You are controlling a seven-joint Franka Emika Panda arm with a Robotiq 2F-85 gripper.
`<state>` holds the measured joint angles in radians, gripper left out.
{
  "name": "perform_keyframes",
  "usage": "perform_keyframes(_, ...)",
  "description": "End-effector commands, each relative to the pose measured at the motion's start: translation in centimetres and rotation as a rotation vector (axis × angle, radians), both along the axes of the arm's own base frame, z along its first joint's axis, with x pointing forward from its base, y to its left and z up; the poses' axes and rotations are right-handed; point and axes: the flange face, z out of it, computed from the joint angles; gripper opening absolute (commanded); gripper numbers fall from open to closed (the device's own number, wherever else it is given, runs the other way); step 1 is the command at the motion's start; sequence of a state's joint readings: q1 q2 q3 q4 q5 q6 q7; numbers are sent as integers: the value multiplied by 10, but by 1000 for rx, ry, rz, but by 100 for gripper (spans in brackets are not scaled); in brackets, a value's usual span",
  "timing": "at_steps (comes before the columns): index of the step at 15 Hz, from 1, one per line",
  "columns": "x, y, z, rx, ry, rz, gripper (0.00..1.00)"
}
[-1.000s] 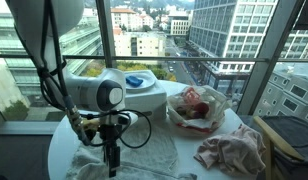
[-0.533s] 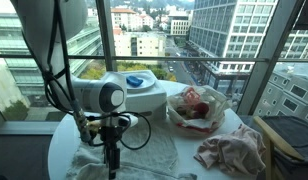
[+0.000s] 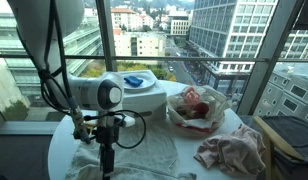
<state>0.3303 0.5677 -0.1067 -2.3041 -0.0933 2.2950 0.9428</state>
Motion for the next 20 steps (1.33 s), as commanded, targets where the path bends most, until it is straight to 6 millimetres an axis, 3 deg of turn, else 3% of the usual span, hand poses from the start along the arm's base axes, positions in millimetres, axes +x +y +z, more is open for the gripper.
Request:
perform_keyframes(1, -2, 5, 15, -63, -2, 10, 100)
perform_keyframes(7, -2, 8, 27, -141, -20, 31, 100)
perform_keyframes(15, 7, 6, 16, -107, -20, 46, 100)
perform_keyframes(20, 8, 21, 12, -82, -40, 66, 100)
